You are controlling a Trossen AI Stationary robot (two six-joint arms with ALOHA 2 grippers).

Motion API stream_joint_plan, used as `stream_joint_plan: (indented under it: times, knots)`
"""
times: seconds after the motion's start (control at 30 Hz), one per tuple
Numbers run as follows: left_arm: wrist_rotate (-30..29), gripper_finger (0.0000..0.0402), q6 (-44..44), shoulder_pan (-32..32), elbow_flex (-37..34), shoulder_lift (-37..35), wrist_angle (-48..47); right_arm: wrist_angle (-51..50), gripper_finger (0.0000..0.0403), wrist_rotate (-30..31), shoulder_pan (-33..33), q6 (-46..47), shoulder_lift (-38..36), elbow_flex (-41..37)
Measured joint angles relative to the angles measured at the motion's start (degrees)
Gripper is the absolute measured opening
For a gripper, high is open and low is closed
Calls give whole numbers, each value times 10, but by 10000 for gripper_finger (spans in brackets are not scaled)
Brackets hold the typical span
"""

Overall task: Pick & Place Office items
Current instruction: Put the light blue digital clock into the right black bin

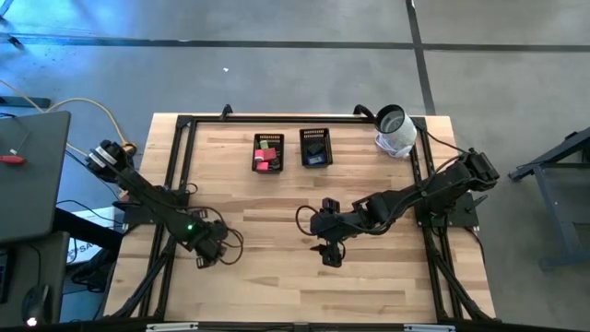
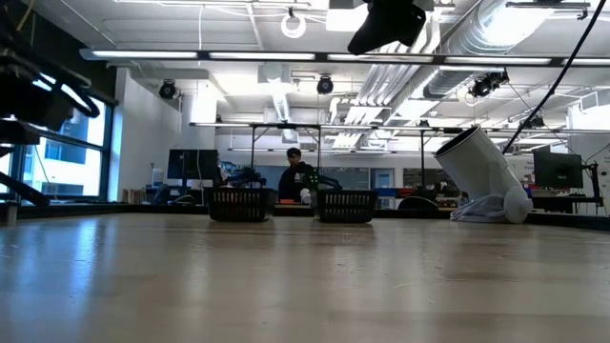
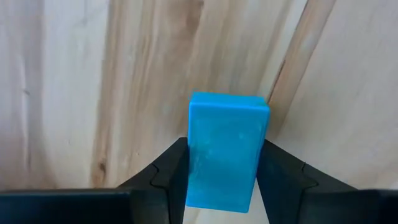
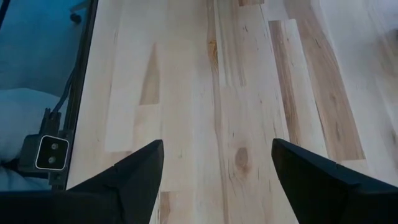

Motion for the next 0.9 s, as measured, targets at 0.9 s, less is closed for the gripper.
stream_joint_plan:
  times: [0.9]
  knots:
    - [-319,140,292,92,225,21,-82,94,286,37,-65,7,0,0]
